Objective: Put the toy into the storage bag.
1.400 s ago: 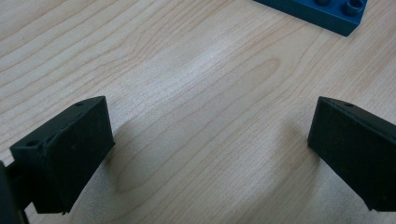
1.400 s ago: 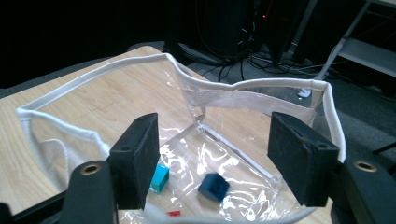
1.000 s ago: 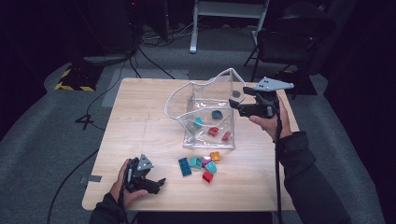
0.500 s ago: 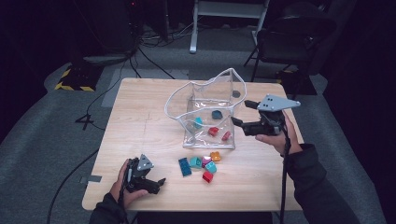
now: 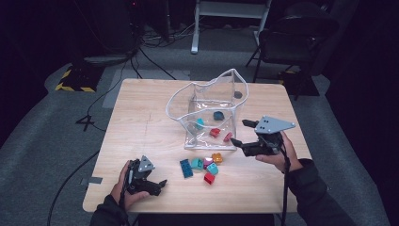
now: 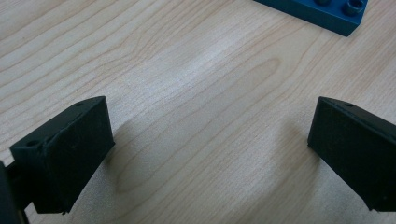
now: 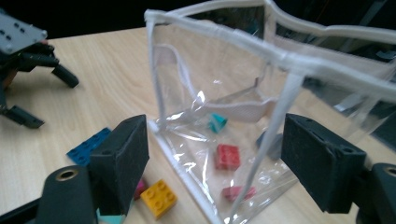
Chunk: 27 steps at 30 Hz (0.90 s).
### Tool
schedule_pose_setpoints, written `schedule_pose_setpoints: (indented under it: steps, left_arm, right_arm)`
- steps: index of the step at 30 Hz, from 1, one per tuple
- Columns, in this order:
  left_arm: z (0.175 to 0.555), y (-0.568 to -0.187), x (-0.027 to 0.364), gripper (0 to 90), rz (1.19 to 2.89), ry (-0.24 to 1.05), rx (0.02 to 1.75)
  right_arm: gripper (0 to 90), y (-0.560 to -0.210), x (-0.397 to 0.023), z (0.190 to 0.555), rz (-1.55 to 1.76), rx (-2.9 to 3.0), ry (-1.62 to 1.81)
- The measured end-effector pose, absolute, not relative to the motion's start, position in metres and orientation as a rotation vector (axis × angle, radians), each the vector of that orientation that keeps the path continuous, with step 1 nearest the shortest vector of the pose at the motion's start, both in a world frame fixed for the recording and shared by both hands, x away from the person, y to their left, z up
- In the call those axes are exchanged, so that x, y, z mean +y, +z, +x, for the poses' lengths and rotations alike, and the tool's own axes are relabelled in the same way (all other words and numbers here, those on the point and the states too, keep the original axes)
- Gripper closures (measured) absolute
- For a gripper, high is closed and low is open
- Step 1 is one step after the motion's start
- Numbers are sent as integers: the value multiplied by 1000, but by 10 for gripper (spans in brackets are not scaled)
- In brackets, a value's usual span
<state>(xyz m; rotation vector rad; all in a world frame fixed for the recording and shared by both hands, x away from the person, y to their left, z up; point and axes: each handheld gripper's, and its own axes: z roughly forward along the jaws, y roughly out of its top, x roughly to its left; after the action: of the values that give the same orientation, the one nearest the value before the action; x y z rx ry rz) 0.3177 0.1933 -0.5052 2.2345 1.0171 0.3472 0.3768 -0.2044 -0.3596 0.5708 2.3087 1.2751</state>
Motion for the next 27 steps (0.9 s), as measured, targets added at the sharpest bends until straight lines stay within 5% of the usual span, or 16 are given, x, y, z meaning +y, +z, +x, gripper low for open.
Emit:
schedule_pose_setpoints:
  steps: [27]
  left_arm:
    - [318, -505, 193, 2, 2235, 347, 1017]
  right_arm:
    - [252, -447, -174, 351, 497, 2503, 1184]
